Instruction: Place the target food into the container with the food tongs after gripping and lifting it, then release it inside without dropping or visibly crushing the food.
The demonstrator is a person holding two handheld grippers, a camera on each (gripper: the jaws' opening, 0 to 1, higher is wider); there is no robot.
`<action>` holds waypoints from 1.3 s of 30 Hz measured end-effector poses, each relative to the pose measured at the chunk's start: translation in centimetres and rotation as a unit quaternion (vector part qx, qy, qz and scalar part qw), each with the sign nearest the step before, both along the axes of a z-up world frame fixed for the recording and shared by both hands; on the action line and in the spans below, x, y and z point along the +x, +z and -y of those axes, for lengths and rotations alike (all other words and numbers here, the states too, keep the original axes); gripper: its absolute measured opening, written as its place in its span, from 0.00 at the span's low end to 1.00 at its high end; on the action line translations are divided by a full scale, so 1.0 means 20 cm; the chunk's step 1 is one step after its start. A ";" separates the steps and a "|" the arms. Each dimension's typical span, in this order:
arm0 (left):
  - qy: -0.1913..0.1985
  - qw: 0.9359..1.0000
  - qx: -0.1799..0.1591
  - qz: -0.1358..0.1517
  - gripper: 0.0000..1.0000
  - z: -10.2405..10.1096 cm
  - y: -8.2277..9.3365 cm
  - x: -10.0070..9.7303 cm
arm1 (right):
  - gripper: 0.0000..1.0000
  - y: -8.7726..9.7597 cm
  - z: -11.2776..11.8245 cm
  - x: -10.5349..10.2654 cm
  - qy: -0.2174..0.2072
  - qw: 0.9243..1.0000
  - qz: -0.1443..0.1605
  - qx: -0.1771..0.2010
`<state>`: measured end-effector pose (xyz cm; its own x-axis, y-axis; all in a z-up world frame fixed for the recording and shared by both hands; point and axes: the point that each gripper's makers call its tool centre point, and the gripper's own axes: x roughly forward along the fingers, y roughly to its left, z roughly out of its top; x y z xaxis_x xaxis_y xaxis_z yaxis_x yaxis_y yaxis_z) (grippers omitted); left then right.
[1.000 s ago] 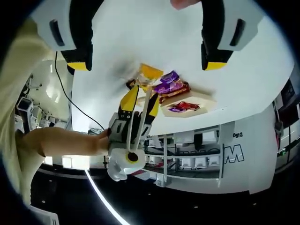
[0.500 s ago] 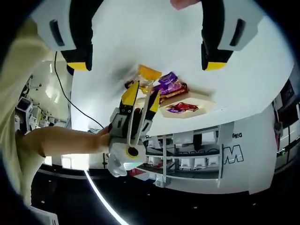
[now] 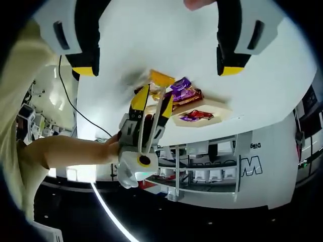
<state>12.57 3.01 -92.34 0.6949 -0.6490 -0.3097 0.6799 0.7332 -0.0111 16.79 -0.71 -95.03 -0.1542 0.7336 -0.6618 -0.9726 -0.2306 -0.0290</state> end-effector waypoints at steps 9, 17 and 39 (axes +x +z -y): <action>0.001 1.000 -0.002 -0.002 0.94 0.00 -0.01 0.00 | 0.22 -0.01 0.00 0.00 0.002 1.000 0.009 -0.008; 0.004 1.000 -0.003 -0.002 0.94 -0.01 -0.01 0.00 | 0.19 -0.01 -0.01 -0.01 -0.007 1.000 -0.007 -0.003; 0.004 1.000 -0.004 0.000 0.94 -0.01 -0.01 0.00 | 0.16 0.10 0.00 0.02 -0.019 1.000 -0.014 -0.001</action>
<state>12.47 3.26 -92.55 0.6998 -0.6466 -0.3038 0.6744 0.7381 -0.0175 17.16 -0.69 -93.10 -0.1449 0.7377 -0.6594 -0.9810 -0.1941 -0.0016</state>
